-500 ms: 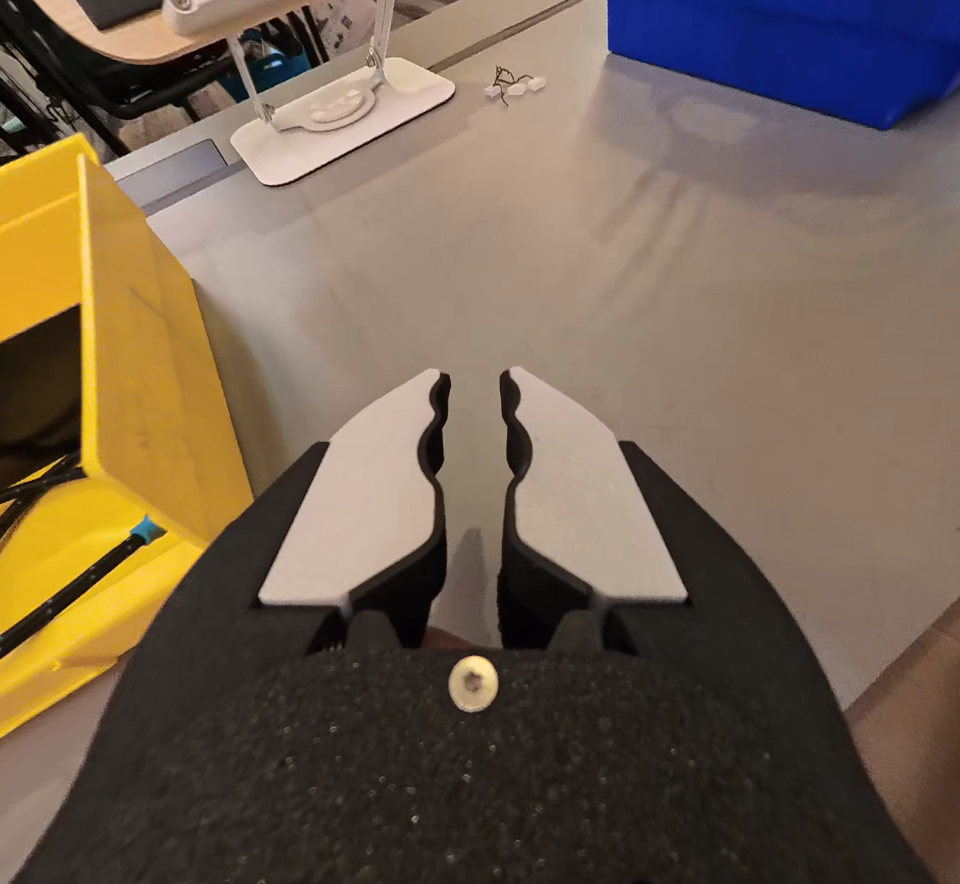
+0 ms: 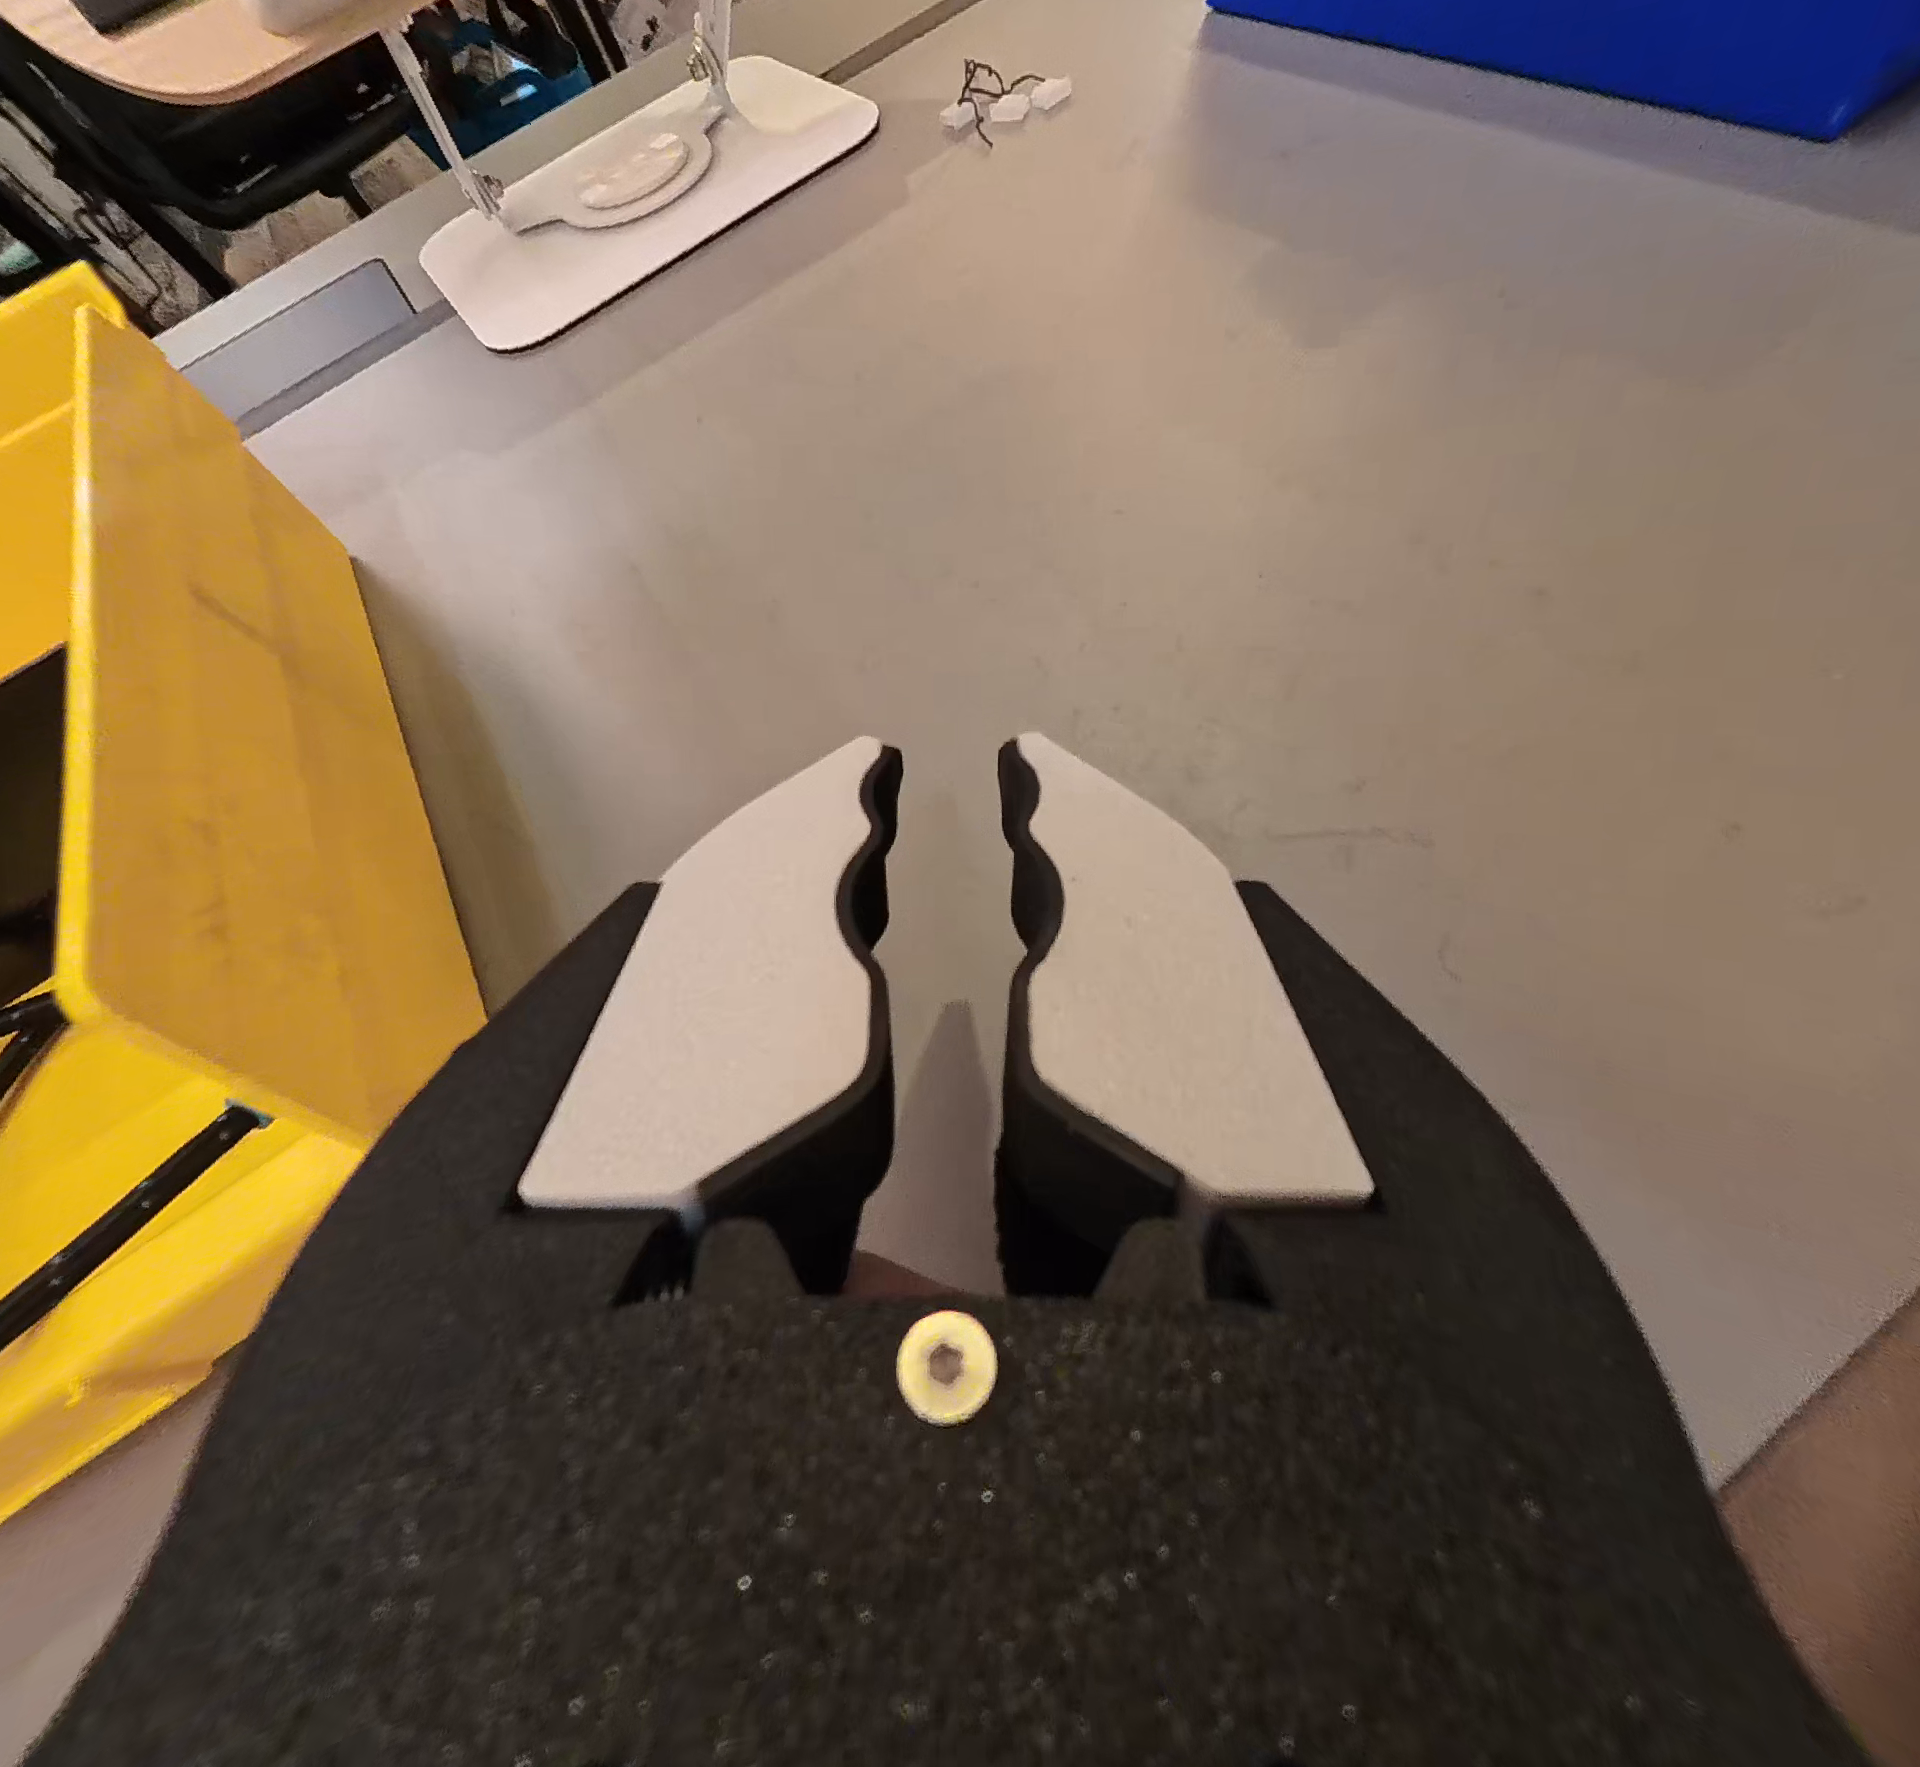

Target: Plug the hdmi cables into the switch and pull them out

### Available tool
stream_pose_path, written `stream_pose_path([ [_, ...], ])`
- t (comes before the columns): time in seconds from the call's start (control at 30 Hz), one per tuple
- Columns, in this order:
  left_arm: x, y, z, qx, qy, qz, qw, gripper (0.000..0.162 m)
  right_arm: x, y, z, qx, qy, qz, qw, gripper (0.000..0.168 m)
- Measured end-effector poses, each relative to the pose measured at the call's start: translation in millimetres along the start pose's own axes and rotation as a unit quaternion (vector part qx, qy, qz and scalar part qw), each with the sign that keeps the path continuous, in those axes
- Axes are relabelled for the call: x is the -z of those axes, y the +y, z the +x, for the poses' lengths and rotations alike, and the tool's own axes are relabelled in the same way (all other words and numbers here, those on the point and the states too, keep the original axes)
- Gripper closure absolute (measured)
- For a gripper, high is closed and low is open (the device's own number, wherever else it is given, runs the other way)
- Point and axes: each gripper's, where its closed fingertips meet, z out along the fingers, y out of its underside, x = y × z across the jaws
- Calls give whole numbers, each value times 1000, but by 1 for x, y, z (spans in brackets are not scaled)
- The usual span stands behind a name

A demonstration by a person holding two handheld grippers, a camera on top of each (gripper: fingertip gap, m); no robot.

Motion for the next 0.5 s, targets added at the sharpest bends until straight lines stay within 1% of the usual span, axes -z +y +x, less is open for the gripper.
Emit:
stream_pose_path([
  [0.17,-2,1,3,-10,1,-4,1000,143,-21,33,8,-34,-3,-83,996,147],
  [0.23,-3,2,4,-15,1,-6,1000,143,-31,42,13,-45,-3,-109,993,146],
  [0.4,-3,2,4,-18,-2,-7,1000,144,-46,40,24,-25,5,-183,983,142],
  [0.5,-4,2,5,-12,2,-6,1000,144,-53,29,23,-3,7,-239,971,142],
])
